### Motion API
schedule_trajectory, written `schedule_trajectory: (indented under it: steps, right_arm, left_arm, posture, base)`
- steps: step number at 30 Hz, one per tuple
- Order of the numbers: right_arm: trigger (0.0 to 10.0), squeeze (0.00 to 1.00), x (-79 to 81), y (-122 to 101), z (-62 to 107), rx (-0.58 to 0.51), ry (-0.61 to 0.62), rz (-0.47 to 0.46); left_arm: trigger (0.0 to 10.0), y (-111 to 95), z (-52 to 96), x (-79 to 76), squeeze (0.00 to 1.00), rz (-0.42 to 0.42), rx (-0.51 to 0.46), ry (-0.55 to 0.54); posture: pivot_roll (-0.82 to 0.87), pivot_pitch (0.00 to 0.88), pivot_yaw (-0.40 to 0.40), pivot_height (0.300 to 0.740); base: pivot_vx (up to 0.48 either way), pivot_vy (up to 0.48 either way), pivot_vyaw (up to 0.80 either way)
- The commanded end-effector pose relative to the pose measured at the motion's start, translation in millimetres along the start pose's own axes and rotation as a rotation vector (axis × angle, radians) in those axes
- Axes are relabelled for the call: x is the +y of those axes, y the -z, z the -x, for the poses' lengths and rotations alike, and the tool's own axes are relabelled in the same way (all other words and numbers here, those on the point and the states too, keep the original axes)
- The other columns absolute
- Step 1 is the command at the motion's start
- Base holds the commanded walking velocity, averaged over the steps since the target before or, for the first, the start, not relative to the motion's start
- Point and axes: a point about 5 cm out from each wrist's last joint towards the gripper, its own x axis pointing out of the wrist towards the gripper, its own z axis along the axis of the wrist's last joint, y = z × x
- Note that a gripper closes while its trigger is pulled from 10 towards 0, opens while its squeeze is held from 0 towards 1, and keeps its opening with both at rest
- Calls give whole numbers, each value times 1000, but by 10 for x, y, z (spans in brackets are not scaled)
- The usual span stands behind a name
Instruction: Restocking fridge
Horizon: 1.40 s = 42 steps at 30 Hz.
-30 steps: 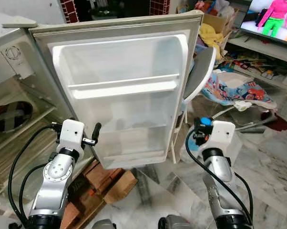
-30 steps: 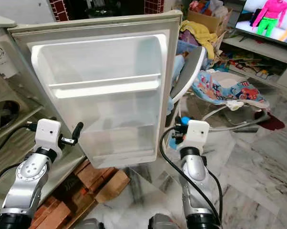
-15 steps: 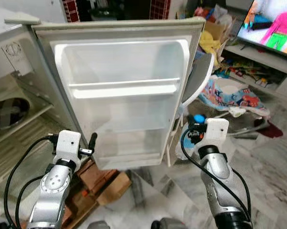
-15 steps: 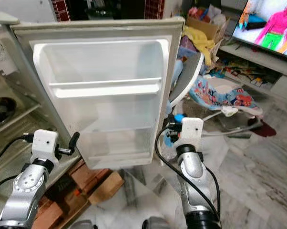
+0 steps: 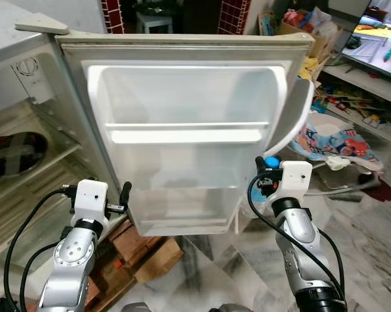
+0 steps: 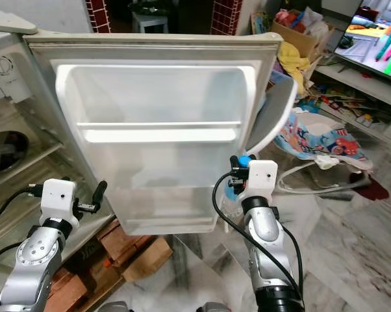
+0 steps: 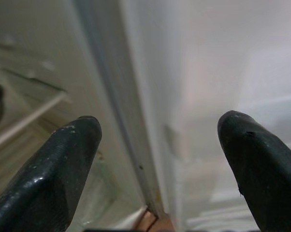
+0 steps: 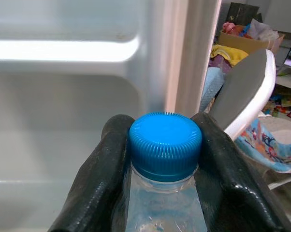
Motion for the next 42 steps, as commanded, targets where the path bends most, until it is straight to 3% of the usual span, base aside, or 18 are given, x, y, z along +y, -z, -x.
schedule_trajectory:
  steps: [1,5,36,42]
  right_arm:
    - [10000,0,78,-104,-66,-42,-33,-7]
    - [10000,0,80,-104,-74,-42,-36,-6]
    - [10000,0,85,-102,-128,-37,-35,-22]
    - [10000,0,96,-87,-116,-25,-53,-33]
  left_arm:
    - [10000,6,9,28,0,-1,7,-8]
    - [10000,11,7,25,0,-6,15,-11]
    - [10000,-17,-31,15,0,-16,5,-14]
    - [10000,-19,-34,5,0,-15,3,-13]
  posture:
    - [48,17,-49,740]
    - [50,14,-51,740]
    - [53,14,-53,740]
    - [51,17,-55,696]
  base:
    - [262,349,0]
    - [259,349,0]
    - [0,0,0]
    - [0,0,0]
